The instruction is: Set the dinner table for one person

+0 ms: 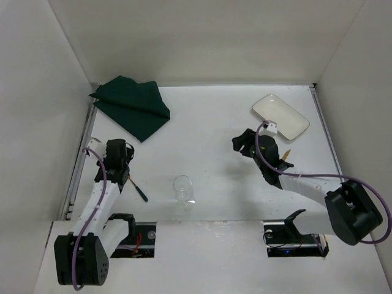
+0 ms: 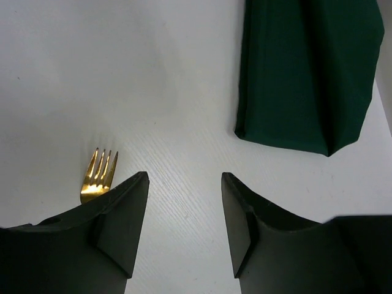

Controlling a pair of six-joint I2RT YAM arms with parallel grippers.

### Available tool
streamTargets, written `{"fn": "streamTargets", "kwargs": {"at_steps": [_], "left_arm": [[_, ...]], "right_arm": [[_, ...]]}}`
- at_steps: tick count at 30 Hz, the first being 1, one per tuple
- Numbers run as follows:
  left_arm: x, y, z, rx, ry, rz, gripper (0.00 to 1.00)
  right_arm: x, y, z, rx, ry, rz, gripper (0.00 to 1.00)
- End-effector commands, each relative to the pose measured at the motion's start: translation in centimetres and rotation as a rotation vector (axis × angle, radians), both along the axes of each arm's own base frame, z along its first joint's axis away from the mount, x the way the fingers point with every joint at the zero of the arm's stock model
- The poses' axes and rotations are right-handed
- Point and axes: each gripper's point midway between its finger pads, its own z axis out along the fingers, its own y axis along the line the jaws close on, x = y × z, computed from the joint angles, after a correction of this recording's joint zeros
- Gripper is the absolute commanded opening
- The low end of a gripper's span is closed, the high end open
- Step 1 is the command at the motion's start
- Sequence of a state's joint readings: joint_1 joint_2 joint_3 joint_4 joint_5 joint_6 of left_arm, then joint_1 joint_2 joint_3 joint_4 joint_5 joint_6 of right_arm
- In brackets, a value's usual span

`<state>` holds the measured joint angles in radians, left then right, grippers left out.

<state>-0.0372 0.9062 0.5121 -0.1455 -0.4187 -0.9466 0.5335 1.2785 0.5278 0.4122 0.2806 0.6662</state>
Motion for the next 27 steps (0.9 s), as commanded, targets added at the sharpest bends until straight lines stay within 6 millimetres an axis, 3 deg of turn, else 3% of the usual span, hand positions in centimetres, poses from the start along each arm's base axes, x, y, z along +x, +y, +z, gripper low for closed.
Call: {"fn": "streamTargets", "kwargs": {"at_steps": [1,6,10,14,16,19,23,27], "left_arm": [[1.3,-0.1,1.4,0.01,-0.058,-0.013,0.49],[3.4,-0.3,1.5,-0.009,-0.091,-0.003,0.47],[7.2,-1.8,2.8,0.023,-0.119,-0.042,0.46],[11.9,-3.4,4.5,0.108,-0.122,-0.068,0.47],[14.1,-4.1,4.8,0.135,-0.11,-0.082,0.48],[17.4,-5.8,4.2,0.131,-0.088,-0.117,0.49],[21.3,-8.9,2.6,0.116,-0.05,-0.195,0.49],[23.9,-9.8,0.2,0.111,-0.013,-0.205,0.49]], "right_arm": [[0.7,0.2,1.6,0.038,-0.052,-0.007,0.65],[0.9,0.2,0.9,0.029,-0.036,-0.01,0.65],[0.9,0.4,1.3,0.028,-0.047,-0.002,0.56],[0.8,0.6,0.8,0.018,-0.024,0.008,0.19],[0.6,0.9,0.9,0.029,-0.012,0.025,0.13],[0.7,0.8,1.2,0.032,-0.023,0.017,0.16],[0.8,0.8,0.7,0.029,-0.017,0.017,0.45],[0.9,0.9,1.0,0.025,-0.026,0.023,0.56]]}}
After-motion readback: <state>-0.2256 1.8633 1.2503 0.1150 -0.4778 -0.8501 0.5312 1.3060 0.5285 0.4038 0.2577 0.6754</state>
